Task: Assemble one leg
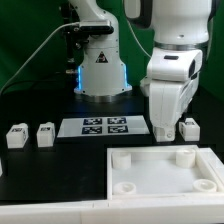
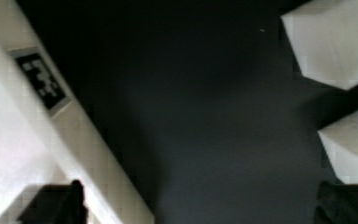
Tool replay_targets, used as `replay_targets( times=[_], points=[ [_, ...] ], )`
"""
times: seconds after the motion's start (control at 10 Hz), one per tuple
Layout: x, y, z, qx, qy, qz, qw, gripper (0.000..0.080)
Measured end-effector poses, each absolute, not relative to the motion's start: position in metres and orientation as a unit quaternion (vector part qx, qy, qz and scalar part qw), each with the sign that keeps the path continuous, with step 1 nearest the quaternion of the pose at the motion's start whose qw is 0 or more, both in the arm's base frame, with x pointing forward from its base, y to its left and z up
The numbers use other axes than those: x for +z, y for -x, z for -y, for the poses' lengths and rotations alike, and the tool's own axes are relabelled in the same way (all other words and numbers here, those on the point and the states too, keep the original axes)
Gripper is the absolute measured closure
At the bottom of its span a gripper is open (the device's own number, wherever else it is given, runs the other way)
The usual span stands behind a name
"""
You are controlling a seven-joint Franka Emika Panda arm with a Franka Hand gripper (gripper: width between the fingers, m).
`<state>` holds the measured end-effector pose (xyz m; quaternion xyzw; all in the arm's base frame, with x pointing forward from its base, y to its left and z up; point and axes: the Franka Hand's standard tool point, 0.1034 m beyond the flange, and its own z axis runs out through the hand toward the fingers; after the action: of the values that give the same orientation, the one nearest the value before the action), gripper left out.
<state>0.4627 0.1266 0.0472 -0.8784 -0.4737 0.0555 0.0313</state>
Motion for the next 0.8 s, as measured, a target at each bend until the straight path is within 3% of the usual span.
replay_targets(
  times=[0.6, 0.8],
  points=[
    [0.047, -0.467, -0.134, 0.059, 0.91, 0.409, 0.034, 0.015],
    [0.049, -0.463, -0.15, 0.061, 0.964, 0.259, 0.025, 0.015]
  ],
)
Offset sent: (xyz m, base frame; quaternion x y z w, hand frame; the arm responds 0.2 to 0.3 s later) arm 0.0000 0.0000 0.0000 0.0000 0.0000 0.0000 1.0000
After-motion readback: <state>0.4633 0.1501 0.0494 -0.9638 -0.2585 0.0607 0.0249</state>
